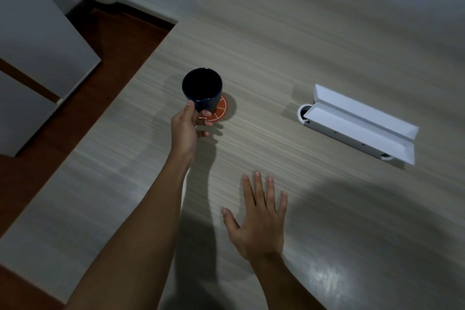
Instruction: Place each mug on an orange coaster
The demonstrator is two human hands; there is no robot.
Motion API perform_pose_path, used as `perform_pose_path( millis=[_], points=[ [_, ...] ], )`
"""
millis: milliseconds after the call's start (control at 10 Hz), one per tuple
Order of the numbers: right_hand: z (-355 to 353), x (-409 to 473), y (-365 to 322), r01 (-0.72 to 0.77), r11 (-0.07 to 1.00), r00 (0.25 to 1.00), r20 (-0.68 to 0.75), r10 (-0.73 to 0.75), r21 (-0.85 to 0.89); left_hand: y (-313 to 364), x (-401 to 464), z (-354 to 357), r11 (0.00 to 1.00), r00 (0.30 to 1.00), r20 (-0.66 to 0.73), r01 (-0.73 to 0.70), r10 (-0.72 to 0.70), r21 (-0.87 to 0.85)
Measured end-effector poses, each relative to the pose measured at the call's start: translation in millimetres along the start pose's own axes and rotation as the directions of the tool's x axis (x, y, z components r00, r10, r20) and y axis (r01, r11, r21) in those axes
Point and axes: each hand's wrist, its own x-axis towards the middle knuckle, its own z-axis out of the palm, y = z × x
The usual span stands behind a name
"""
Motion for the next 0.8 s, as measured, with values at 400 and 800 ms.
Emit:
perform_pose_path(
  millis=[400,800],
  points=[
    [0.2,-0.9,-0.4,-0.008,1.000,1.000,0.005,0.008,-0.008,-4.8,8.1,2.3,0.999,0.999,0.023,0.034,-0.035,0.031],
    [-2.6,-2.6,-1.9,-0.002,1.000,1.000,-0.020,0.001,-0.026,-12.2,-48.3,-33.3,0.994,0.999,0.023,-0.049,0.047,0.095]
  ],
)
